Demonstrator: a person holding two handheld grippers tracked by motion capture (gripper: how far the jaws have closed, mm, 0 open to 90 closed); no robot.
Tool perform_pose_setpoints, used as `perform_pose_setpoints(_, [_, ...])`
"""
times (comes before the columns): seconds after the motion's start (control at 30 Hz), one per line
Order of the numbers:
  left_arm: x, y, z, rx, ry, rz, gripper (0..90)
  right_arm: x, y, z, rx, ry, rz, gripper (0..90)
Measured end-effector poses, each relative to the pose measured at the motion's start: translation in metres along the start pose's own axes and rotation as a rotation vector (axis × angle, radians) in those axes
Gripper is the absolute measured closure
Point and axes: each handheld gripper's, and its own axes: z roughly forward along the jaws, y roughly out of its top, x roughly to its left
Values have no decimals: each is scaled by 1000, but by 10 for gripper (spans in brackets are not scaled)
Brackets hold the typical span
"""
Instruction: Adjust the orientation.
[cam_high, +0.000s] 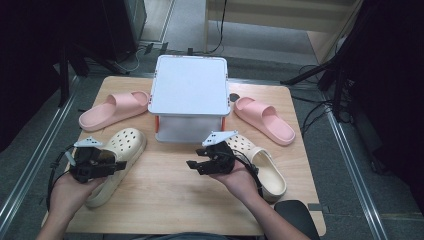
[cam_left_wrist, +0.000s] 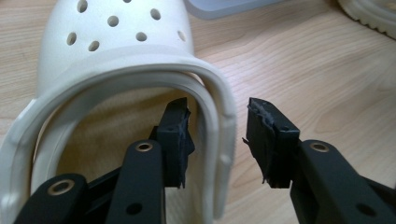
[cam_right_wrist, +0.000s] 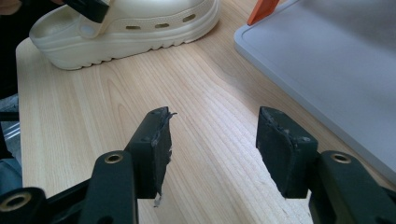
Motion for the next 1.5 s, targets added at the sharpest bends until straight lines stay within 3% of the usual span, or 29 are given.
perform_pose_setpoints(0.2, [7, 0, 4, -2, -32, -10, 696, 1, 0, 1, 2, 2, -2, 458])
perform_pose_setpoints(0.4, [6, 3, -2, -12, 0, -9, 754, 0, 0, 0, 2, 2, -1, 458])
perform_pose_setpoints(0.5, [5, 5, -10, -24, 40, -3, 768, 0, 0, -1, -4, -1, 1, 458])
perform_pose_setpoints(0.6, [8, 6, -18, -51, 28, -22, 771, 0, 0, -1, -5, -1, 2, 458])
perform_pose_setpoints(0.67, [5, 8, -21, -57, 18, -14, 772, 0, 0, 0, -1, -1, 4, 462])
perform_pose_setpoints(0.8, [-11, 12, -26, -78, -18, 29, 771, 0, 0, -2, 1, -7, 4, 462])
perform_pose_setpoints(0.83, [-22, 15, -26, -82, -36, 64, 771, 0, -1, -3, -4, -13, 5, 462])
perform_pose_setpoints(0.87, [-22, 15, -26, -82, -36, 64, 771, -1, -2, -4, -6, -18, 7, 462])
perform_pose_setpoints(0.9, [-32, 18, -23, -81, -58, 95, 770, -1, -3, -5, -7, -22, 10, 462])
perform_pose_setpoints(0.93, [-32, 18, -23, -81, -58, 95, 769, -1, -3, -5, -7, -22, 10, 462])
perform_pose_setpoints(1.03, [-48, 26, -9, -66, -119, 135, 769, -2, -8, -10, -7, -42, 23, 462])
perform_pose_setpoints(1.07, [-48, 26, -9, -66, -119, 135, 768, -2, -9, -12, -8, -48, 28, 462])
perform_pose_setpoints(1.1, [-57, 31, -1, -49, -140, 166, 768, -2, -11, -14, -9, -55, 30, 462])
perform_pose_setpoints(1.2, [-65, 36, 6, -38, -163, 191, 768, -2, -15, -18, -17, -65, 36, 462])
perform_pose_setpoints(1.23, [-74, 39, 13, -25, -181, 219, 768, -2, -19, -22, -18, -79, 47, 462])
perform_pose_setpoints(1.27, [-74, 39, 13, -25, -181, 219, 768, -2, -19, -22, -18, -79, 47, 462])
perform_pose_setpoints(1.37, [-89, 44, 27, 8, -203, 278, 768, -2, -25, -29, -30, -99, 65, 462])
perform_pose_setpoints(1.5, [-97, 46, 37, 28, -211, 308, 767, -1, -31, -35, -27, -118, 81, 462])
